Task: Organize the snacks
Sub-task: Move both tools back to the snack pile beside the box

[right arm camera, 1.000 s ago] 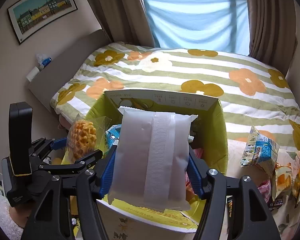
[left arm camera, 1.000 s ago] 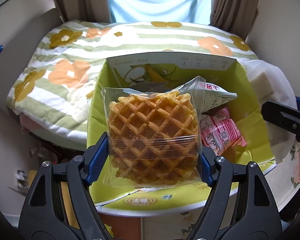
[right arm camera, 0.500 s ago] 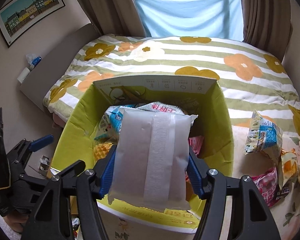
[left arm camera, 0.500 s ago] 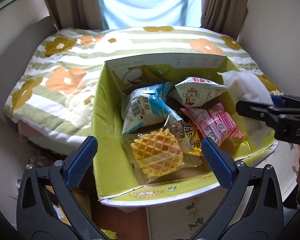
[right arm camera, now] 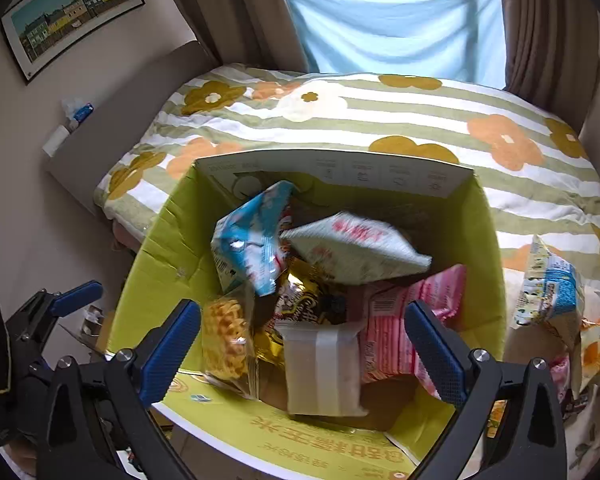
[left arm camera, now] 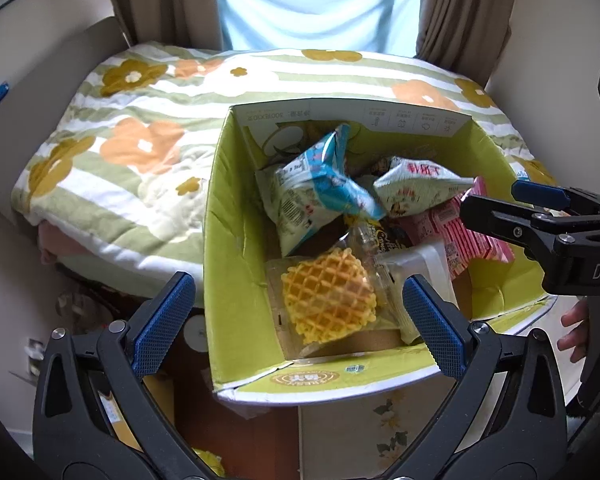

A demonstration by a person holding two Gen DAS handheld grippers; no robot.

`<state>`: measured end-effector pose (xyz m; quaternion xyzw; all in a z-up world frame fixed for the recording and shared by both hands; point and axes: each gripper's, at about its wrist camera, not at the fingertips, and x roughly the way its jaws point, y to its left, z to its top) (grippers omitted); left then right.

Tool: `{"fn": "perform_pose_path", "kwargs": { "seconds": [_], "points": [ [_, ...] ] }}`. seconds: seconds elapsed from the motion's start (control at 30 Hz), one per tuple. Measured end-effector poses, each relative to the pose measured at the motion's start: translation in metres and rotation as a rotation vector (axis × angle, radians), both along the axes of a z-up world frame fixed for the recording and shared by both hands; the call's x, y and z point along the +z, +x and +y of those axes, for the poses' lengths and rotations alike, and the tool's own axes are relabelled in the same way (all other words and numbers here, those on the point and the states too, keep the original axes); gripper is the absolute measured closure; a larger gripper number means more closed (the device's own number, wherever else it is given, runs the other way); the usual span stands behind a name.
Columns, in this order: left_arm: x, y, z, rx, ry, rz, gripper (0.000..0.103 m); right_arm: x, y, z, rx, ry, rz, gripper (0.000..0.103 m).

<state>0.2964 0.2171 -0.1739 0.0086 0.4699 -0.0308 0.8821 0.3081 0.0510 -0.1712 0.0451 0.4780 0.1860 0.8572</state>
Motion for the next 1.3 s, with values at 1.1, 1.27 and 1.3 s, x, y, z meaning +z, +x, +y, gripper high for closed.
{"fn": "perform_pose_path", "kwargs": {
  "seconds": [1.1, 1.27, 1.3],
  "points": [
    [0.036, -0.038, -0.115, -0.127, -0.007, -0.077, 0.000, 0.037, -0.069, -0.128, -0.127, -0.002, -0.071, 0.001],
    [0.043, -0.043, -0.173, -0.151, -0.011, -0.094, 0.001, 0.044, -0.082, -0.184, -0.148, -0.011, -0.087, 0.001],
    [0.044, -0.043, -0.186, -0.161, -0.011, -0.096, 0.000, 0.045, -0.085, -0.198, -0.156, -0.015, -0.090, 0.001]
  ]
}}
